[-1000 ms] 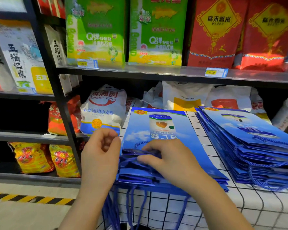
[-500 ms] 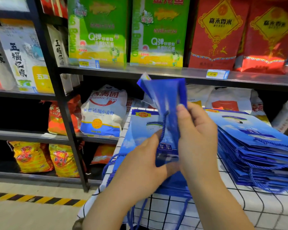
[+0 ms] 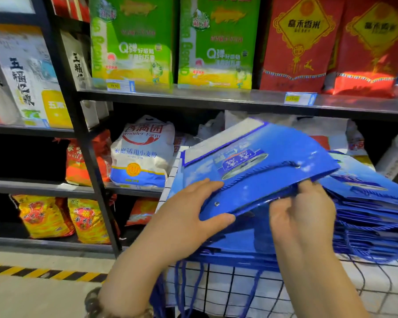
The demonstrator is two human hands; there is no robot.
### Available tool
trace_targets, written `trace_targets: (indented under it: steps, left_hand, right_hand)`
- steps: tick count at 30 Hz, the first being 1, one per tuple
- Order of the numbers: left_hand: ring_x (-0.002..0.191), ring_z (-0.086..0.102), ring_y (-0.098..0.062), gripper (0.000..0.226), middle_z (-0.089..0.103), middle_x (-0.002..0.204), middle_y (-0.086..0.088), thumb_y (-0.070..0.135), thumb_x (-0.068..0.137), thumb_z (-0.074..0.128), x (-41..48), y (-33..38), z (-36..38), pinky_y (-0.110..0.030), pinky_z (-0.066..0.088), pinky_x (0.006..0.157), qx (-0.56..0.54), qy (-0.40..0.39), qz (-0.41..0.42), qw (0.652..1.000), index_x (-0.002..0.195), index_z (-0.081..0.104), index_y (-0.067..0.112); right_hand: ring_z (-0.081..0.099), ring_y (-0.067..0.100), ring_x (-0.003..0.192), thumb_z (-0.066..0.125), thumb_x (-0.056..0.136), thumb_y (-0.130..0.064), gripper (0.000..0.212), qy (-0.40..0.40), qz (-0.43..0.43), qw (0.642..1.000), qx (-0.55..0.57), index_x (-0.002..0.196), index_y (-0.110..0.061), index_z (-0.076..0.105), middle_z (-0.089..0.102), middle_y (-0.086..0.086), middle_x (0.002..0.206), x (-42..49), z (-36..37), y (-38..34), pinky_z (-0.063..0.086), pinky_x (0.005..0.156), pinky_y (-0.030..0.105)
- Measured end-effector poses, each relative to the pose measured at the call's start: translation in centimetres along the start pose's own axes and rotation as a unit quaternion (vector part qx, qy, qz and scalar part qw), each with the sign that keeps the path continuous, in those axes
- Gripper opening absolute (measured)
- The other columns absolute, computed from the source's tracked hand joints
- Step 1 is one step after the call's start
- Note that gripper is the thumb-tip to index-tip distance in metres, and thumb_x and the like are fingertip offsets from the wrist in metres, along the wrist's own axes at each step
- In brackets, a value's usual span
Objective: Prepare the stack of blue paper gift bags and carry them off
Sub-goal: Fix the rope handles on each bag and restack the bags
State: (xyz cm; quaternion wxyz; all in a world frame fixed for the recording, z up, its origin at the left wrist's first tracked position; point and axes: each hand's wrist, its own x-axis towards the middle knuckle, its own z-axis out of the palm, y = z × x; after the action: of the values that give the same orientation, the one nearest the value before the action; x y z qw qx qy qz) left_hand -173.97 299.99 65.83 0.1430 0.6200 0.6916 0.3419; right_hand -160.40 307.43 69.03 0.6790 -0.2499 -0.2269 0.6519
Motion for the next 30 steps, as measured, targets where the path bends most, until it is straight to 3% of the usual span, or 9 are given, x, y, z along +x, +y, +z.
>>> trace_targets:
  steps: [3, 5, 8, 10, 12, 15, 20, 24, 30]
  left_hand:
    - [0.118, 0.036, 0.011, 0.056, 0.040, 0.128, 0.029, 0.052, 0.080, 0.059, 0.0, -0.5, 0.2, -0.006, 0.029, 0.092, 0.004, -0.018, -0.024, 1.000, 0.132, 0.043, 0.040]
    - [0.112, 0.042, 0.008, 0.052, 0.046, 0.128, 0.026, 0.054, 0.080, 0.059, 0.1, -0.7, 0.4, -0.011, 0.033, 0.092, 0.018, -0.034, -0.040, 0.998, 0.128, 0.047, 0.040]
    - [0.115, 0.048, -0.001, 0.047, 0.051, 0.129, 0.020, 0.058, 0.079, 0.057, 0.2, -0.6, 0.6, -0.024, 0.039, 0.099, 0.056, -0.051, -0.064, 0.995, 0.123, 0.051, 0.041]
    - [0.115, 0.048, -0.003, 0.045, 0.053, 0.127, 0.020, 0.059, 0.080, 0.055, 0.2, -0.4, 0.5, -0.026, 0.040, 0.098, 0.070, -0.058, -0.073, 0.993, 0.121, 0.051, 0.042]
    - [0.112, 0.049, -0.003, 0.042, 0.053, 0.124, 0.019, 0.058, 0.081, 0.055, 0.1, -0.2, 0.4, -0.025, 0.041, 0.096, 0.062, -0.059, -0.077, 0.993, 0.119, 0.052, 0.041]
    - [0.112, 0.049, -0.002, 0.043, 0.053, 0.126, 0.019, 0.058, 0.079, 0.057, 0.1, -0.4, 0.4, -0.023, 0.039, 0.095, 0.076, -0.067, -0.081, 0.991, 0.118, 0.053, 0.039]
    - [0.107, 0.052, -0.006, 0.036, 0.058, 0.116, 0.018, 0.061, 0.083, 0.046, 0.5, -0.5, 0.5, -0.025, 0.041, 0.089, 0.116, -0.100, -0.073, 0.986, 0.110, 0.056, 0.038]
    - [0.093, 0.055, -0.013, 0.027, 0.063, 0.096, 0.008, 0.043, 0.095, 0.040, 0.5, -0.7, -0.7, -0.035, 0.044, 0.087, 0.107, -0.105, -0.063, 0.987, 0.091, 0.060, 0.025]
    - [0.104, 0.054, -0.013, 0.018, 0.059, 0.114, 0.009, 0.028, 0.092, 0.053, 0.6, -1.8, -2.6, -0.028, 0.045, 0.089, 0.238, -0.098, -0.100, 0.961, 0.108, 0.061, 0.033]
  right_hand:
    - [0.058, 0.004, 0.058, 0.046, 0.093, -0.001, 0.025, -0.015, -0.002, 0.994, -0.109, 0.078, -0.020, 0.055, 0.061, -0.008, 0.066, 0.4, -2.1, 0.8, 0.047, 0.050, 0.016]
    - [0.060, 0.005, 0.068, 0.047, 0.091, 0.003, 0.022, -0.022, -0.040, 0.981, -0.191, 0.093, -0.014, 0.060, 0.063, -0.006, 0.079, 0.8, -3.1, 1.2, 0.054, 0.062, 0.021]
    - [0.052, 0.002, 0.082, 0.052, 0.087, 0.004, 0.038, -0.005, -0.114, 0.949, -0.295, 0.119, -0.018, 0.048, 0.053, -0.010, 0.103, 1.4, -3.9, 0.8, 0.044, 0.063, 0.010]
    - [0.049, 0.006, 0.112, 0.059, 0.086, -0.004, 0.059, -0.020, -0.130, 0.918, -0.374, 0.139, -0.017, 0.037, 0.041, -0.005, 0.136, 1.5, -3.9, 0.6, 0.042, 0.079, 0.008]
    - [0.035, 0.013, 0.130, 0.065, 0.083, -0.010, 0.058, -0.052, -0.188, 0.840, -0.507, 0.136, -0.019, 0.043, 0.028, -0.001, 0.146, 1.4, -4.1, 0.4, 0.031, 0.092, 0.014]
    - [0.043, 0.022, 0.116, 0.066, 0.080, -0.015, 0.040, -0.095, -0.307, 0.691, -0.648, 0.120, -0.019, 0.059, 0.046, 0.003, 0.119, 1.7, -4.1, -0.4, 0.027, 0.086, 0.019]
    - [0.049, 0.010, 0.115, 0.055, 0.090, -0.024, 0.029, -0.338, -0.199, 0.587, -0.708, 0.118, -0.024, 0.061, 0.057, -0.009, 0.118, 2.1, -3.1, 0.8, 0.032, 0.095, 0.018]
    - [0.049, 0.018, 0.115, 0.040, 0.096, -0.037, 0.030, -0.446, -0.057, 0.477, -0.755, 0.115, -0.023, 0.059, 0.060, -0.007, 0.121, 2.3, -3.7, 2.8, 0.040, 0.099, 0.040]
    - [0.035, 0.004, 0.130, 0.041, 0.091, -0.053, 0.045, -0.450, -0.054, 0.465, -0.760, 0.131, -0.034, 0.047, 0.043, -0.021, 0.140, 2.1, -3.8, 1.9, 0.029, 0.105, 0.025]
